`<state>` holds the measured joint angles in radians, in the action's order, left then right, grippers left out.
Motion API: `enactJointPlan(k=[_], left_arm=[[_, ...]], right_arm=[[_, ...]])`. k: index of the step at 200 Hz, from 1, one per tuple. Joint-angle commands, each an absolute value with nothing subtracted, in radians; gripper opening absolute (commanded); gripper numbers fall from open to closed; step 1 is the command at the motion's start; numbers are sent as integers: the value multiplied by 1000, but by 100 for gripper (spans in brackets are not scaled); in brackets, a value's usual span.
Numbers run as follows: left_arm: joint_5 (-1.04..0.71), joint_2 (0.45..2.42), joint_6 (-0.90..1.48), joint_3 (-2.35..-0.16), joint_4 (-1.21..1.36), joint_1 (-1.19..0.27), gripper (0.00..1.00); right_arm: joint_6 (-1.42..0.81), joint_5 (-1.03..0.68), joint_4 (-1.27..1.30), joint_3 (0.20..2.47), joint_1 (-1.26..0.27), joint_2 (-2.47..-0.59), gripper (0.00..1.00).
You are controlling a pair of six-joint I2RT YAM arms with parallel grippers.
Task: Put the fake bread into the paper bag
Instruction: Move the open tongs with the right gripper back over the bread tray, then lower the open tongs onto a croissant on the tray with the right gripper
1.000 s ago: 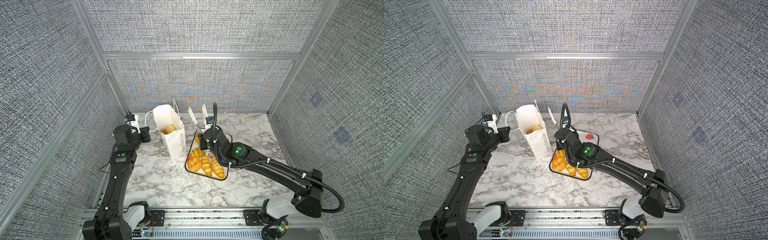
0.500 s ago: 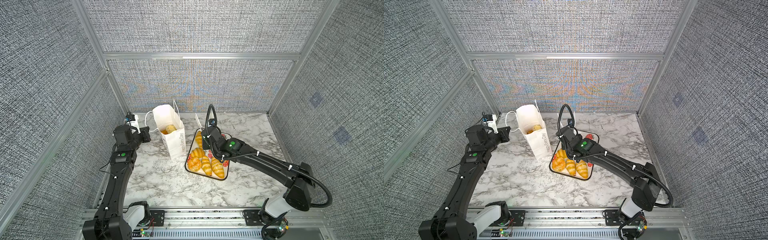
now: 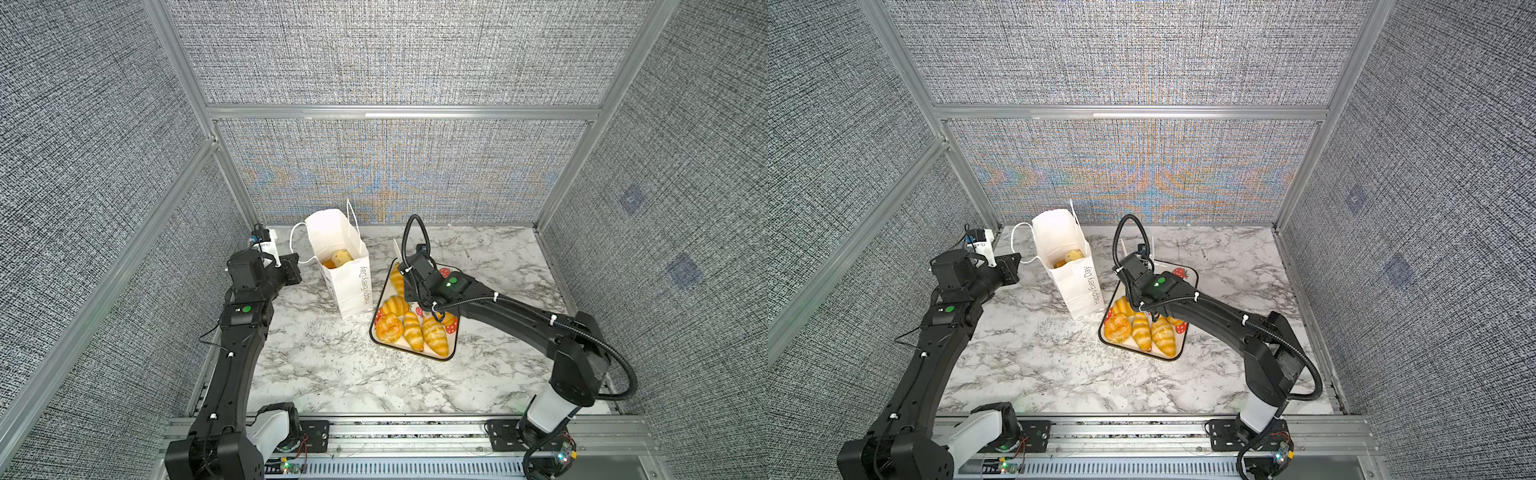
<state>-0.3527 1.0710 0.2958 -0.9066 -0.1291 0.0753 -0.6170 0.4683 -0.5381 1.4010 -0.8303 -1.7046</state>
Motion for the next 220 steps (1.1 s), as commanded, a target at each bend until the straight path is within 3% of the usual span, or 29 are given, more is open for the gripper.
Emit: enactJointPlan(k=[1, 220], left_arm=[[-366, 1072, 296, -905, -109, 77, 0], [-363, 1072, 295, -905, -110, 77, 0]], right_arm=[[-650, 432, -541, 1402, -818, -1721, 58], [-732, 192, -453, 1315, -747, -1827, 61]])
